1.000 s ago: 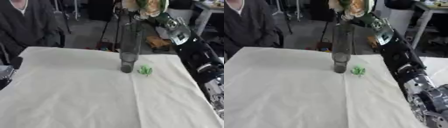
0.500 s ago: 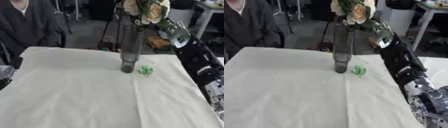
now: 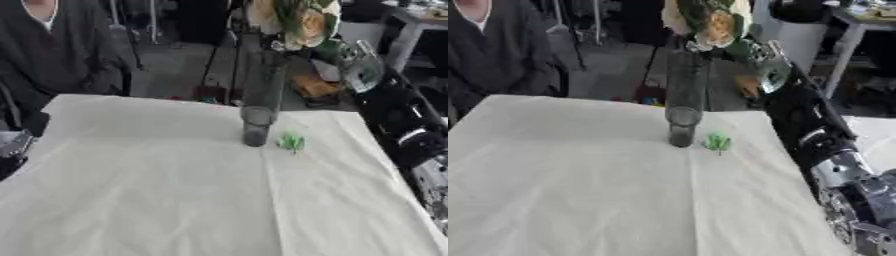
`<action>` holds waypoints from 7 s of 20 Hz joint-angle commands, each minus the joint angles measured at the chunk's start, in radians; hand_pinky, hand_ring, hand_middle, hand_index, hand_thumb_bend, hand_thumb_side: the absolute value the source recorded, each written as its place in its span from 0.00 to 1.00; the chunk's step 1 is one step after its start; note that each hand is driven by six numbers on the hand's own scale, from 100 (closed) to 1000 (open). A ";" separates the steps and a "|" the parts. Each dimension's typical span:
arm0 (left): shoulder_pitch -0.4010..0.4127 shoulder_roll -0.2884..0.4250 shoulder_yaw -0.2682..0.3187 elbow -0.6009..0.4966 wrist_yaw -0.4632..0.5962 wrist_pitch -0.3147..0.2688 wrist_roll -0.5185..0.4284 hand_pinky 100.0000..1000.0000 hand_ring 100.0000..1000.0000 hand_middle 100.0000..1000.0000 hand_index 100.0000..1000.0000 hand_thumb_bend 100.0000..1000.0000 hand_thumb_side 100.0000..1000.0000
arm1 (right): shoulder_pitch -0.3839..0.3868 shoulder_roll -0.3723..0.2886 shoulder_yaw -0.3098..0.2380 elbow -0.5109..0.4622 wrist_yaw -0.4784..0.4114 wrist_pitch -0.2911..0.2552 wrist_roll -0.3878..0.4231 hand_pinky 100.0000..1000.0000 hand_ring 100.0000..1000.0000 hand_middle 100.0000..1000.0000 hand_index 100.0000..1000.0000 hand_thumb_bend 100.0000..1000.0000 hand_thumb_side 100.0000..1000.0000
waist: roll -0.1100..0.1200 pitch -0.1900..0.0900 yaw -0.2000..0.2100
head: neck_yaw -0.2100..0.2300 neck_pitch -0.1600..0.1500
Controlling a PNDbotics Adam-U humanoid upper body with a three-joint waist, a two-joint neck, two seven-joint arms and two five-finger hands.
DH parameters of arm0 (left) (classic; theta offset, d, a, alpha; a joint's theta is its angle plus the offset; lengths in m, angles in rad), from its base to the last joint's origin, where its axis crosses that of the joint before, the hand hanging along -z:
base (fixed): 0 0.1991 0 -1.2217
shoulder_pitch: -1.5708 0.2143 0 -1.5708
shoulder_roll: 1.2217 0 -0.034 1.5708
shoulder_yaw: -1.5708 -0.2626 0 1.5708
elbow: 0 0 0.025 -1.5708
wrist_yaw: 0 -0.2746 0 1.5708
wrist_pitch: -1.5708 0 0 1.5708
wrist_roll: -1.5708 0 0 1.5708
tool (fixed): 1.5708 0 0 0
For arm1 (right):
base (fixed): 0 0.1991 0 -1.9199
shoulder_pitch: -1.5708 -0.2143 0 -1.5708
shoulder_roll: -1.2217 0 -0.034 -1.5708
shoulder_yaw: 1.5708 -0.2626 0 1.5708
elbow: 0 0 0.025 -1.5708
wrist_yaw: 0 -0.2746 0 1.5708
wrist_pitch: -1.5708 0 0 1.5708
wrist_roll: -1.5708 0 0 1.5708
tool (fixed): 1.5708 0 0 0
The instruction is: Arrange flowers into the vase.
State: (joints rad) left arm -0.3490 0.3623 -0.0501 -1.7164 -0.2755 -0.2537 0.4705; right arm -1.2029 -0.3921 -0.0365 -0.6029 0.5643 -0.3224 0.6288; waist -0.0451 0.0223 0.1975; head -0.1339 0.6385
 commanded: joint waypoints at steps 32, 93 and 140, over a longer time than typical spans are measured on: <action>-0.003 0.026 0.015 -0.004 -0.005 -0.002 0.007 0.56 0.36 0.41 0.32 0.72 0.26 | -0.006 -0.018 0.002 -0.052 0.138 -0.078 -0.298 1.00 1.00 0.96 1.00 0.00 1.00 | 0.011 -0.008 0.009 | -0.005 -0.002; -0.007 0.021 0.016 -0.005 -0.004 -0.001 0.008 0.57 0.36 0.41 0.32 0.73 0.26 | 0.033 -0.009 -0.028 0.015 0.197 -0.043 -0.358 1.00 1.00 0.98 1.00 0.39 0.90 | 0.020 0.004 0.016 | -0.007 -0.010; 0.028 0.025 0.055 0.002 -0.019 0.012 0.035 0.58 0.37 0.42 0.32 0.75 0.28 | 0.258 -0.198 -0.028 -0.196 -0.094 -0.105 -0.308 1.00 1.00 0.97 1.00 0.28 0.86 | 0.022 0.007 -0.076 | 0.056 -0.018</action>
State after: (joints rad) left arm -0.3131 0.3696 -0.0072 -1.7047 -0.2903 -0.2424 0.5019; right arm -0.9279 -0.5433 -0.0665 -0.7528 0.5019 -0.4225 0.3145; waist -0.0254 0.0384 0.1212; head -0.0836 0.6302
